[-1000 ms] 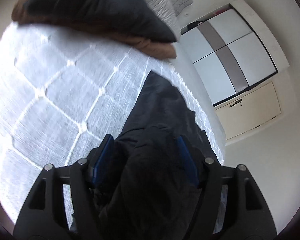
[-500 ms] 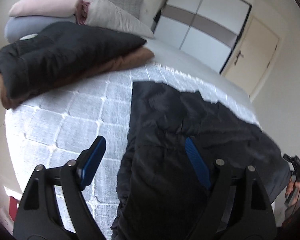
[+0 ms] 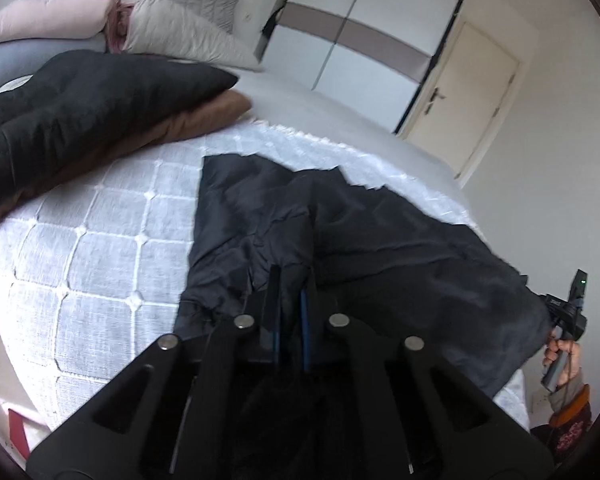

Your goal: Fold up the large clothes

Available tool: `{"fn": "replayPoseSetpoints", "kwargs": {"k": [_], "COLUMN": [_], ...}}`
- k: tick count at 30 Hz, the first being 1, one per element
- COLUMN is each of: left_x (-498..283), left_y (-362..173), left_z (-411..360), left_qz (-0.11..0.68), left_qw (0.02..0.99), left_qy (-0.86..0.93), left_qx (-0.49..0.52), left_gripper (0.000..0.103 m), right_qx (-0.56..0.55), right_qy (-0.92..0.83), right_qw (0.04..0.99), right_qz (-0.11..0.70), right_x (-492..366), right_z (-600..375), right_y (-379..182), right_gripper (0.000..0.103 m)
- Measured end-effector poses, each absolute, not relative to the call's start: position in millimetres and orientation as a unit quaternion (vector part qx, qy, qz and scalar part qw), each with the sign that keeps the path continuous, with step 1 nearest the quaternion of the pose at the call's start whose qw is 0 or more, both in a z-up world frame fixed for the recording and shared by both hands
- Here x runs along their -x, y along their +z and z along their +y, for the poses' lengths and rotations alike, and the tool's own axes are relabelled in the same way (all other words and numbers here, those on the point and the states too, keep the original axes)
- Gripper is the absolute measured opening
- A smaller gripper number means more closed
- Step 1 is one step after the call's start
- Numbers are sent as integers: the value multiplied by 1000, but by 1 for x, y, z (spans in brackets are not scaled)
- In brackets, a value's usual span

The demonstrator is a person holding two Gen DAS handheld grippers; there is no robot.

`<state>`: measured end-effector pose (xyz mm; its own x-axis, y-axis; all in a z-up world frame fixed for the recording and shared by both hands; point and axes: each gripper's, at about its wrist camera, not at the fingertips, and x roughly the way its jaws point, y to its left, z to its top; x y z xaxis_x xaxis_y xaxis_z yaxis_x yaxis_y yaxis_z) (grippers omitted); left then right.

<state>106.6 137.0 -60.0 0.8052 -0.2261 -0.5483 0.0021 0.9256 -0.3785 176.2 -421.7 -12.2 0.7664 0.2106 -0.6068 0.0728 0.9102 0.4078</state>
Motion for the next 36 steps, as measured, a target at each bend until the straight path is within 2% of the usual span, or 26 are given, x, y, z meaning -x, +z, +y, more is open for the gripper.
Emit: {"fn": "replayPoseSetpoints", "kwargs": {"k": [14, 22, 30, 36], "left_x": [-91, -161, -260, -307], "left_y": [-17, 8, -18, -25], "left_z": [114, 119, 121, 131], "left_qz": [217, 203, 246, 254], "left_qw": [966, 968, 957, 953], "left_qy": [19, 90, 140, 148], "left_qx": [140, 115, 57, 72], "left_gripper": [6, 6, 6, 6], "right_qx": [-146, -121, -80, -44], "right_qy": [-15, -75, -105, -110], "right_qw": [969, 973, 961, 961], "right_qz": [198, 182, 245, 252], "right_x": [-139, -218, -330, -383], "right_z": [-397, -369, -352, -338], "right_y": [53, 70, 44, 46], "right_gripper": [6, 6, 6, 6]}}
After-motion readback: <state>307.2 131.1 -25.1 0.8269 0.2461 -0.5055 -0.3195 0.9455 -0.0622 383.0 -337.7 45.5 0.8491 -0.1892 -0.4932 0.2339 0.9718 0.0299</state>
